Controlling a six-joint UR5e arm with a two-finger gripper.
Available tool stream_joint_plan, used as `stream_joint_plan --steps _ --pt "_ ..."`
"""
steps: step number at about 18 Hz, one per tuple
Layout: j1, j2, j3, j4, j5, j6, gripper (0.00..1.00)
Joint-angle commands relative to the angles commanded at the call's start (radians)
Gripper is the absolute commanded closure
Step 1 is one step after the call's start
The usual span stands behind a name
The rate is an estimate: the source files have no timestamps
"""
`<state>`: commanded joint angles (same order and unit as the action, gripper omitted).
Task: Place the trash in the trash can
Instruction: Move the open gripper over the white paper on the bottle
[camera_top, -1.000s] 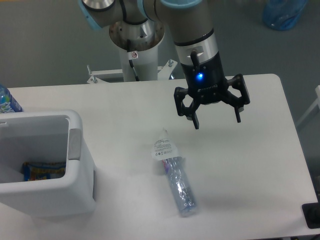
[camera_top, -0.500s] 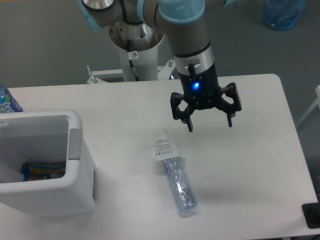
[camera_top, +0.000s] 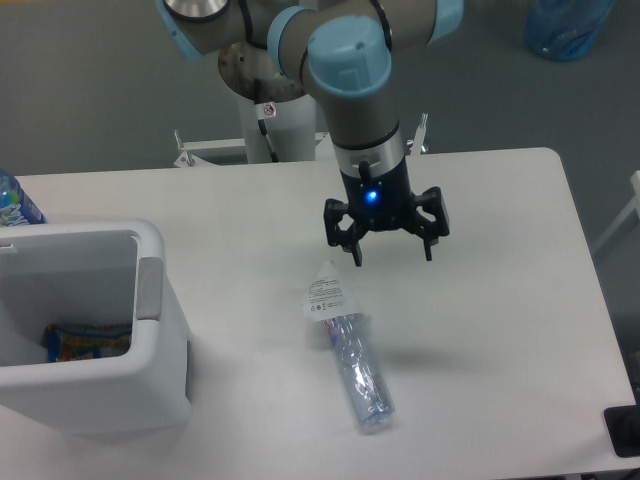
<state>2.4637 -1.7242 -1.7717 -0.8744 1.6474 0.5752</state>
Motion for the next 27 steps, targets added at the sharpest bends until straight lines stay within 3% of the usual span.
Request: stream_joint_plan --steps 15,27 --pt "-0.014 -0.026 -0.063 0.002 -0.017 0.003 0.00" --pt "-0.043 -0.087 -0.106 -0.003 -0.031 0.011 0.00"
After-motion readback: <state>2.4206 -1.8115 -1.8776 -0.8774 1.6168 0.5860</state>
